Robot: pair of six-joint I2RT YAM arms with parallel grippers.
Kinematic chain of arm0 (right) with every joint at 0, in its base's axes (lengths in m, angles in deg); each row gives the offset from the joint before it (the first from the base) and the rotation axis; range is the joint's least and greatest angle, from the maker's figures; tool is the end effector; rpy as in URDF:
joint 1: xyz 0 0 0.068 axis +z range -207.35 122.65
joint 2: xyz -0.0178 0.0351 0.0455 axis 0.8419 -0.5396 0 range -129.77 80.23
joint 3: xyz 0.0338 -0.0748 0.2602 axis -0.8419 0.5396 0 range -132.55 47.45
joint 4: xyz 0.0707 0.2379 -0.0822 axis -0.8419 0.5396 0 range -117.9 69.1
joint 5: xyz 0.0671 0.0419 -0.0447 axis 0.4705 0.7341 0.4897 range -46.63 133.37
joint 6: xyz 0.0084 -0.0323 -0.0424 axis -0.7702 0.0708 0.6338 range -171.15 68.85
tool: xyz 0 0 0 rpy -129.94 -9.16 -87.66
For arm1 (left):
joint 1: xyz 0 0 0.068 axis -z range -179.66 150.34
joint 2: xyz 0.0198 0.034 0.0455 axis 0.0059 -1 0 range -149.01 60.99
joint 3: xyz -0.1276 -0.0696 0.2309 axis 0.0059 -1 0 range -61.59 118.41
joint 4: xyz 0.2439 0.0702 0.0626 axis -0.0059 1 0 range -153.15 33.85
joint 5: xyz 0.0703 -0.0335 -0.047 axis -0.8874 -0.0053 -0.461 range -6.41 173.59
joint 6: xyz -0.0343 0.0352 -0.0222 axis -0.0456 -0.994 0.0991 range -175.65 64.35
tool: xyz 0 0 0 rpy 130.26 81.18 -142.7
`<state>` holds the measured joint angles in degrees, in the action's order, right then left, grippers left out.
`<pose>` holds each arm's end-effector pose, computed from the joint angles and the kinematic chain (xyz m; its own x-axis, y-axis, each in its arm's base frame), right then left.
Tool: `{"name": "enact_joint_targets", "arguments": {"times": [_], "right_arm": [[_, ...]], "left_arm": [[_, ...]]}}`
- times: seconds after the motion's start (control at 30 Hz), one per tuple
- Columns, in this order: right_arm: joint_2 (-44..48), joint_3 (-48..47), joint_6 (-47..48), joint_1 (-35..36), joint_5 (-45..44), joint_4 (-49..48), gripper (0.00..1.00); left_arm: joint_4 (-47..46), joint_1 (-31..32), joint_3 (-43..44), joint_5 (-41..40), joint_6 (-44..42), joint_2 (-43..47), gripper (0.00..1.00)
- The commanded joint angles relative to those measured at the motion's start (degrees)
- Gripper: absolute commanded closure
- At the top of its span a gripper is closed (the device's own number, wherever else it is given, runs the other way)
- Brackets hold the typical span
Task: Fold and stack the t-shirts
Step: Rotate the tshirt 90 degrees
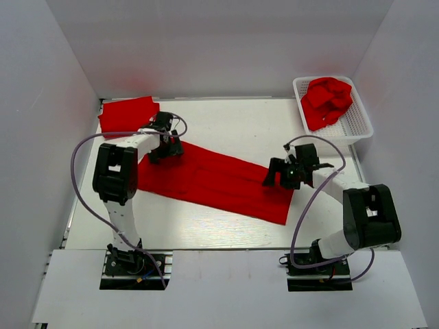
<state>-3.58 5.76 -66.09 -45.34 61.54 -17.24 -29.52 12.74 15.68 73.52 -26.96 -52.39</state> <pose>0.2702 0.0688 0.1702 -0.8511 0.0694 -0.5205 -0.1685 0.9027 0.3958 0.3880 -0.0791 0.1576 -0.8769 -0.2912 -0.3826 -0.3063 0.9517 -0.0224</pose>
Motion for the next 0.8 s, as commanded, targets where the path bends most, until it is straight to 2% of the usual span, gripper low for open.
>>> {"name": "enact_joint_targets", "arguments": {"times": [0.0, 0.17, 0.2, 0.27, 0.3, 0.37, 0.4, 0.43, 0.47, 0.5, 0.57, 0.6, 0.7, 0.77], "right_arm": [[0.3, 6.0, -3.2, 0.9, 9.4, -4.2, 0.10], [5.4, 14.4, -5.2, 3.6, 13.3, -4.2, 0.10], [5.8, 15.1, -5.4, 4.6, 13.5, -3.2, 0.10], [8.0, 16.2, -5.0, 7.5, 13.6, -1.1, 0.10], [8.6, 16.2, -4.7, 8.6, 13.5, 0.0, 0.10], [10.0, 15.1, -1.9, 13.0, 13.3, 5.3, 0.10], [10.2, 14.6, -1.1, 14.1, 12.7, 6.9, 0.10], [10.7, 13.8, 0.2, 15.1, 12.6, 10.8, 0.10], [11.1, 13.1, 1.0, 18.6, 12.7, 11.7, 0.10], [11.6, 12.7, 1.1, 19.9, 12.7, 13.0, 0.10], [10.6, 11.7, 1.7, 24.3, 14.0, 12.8, 0.10], [10.2, 11.3, 1.9, 25.9, 15.0, 12.0, 0.10], [7.6, 10.9, 4.8, 28.8, 18.1, 8.3, 0.10], [5.3, 10.1, 6.9, 29.7, 20.3, 3.8, 0.10]], "left_arm": [[-6.4, 0.7, 2.3, 9.1, -1.8, -8.0, 0.00], [-8.9, 1.9, 15.2, 15.5, -6.4, -19.1, 0.00], [-8.2, 2.6, 21.7, 17.0, -7.5, -21.7, 0.00], [-5.9, 3.3, 29.6, 19.7, -8.9, -27.0, 0.00], [-4.8, 4.8, 38.7, 20.7, -9.9, -32.9, 0.00], [-2.0, 5.8, 49.0, 22.7, -9.9, -39.2, 0.00], [-2.0, 6.5, 57.9, 23.8, -9.9, -44.3, 0.00], [-3.0, 6.5, 60.8, 24.5, -9.3, -46.0, 0.00], [-4.7, 7.0, 62.3, 25.5, -8.5, -46.8, 0.00], [-10.6, 7.0, 61.3, 26.1, -6.5, -46.8, 0.00], [-18.5, 7.5, 56.2, 29.1, -3.9, -45.4, 0.00], [-26.9, 7.5, 55.2, 31.2, -3.9, -45.4, 0.00], [-30.3, 9.0, 63.7, 32.0, -1.4, -49.8, 0.00], [-35.2, 9.7, 63.1, 32.8, 1.3, -50.4, 0.00]]}}
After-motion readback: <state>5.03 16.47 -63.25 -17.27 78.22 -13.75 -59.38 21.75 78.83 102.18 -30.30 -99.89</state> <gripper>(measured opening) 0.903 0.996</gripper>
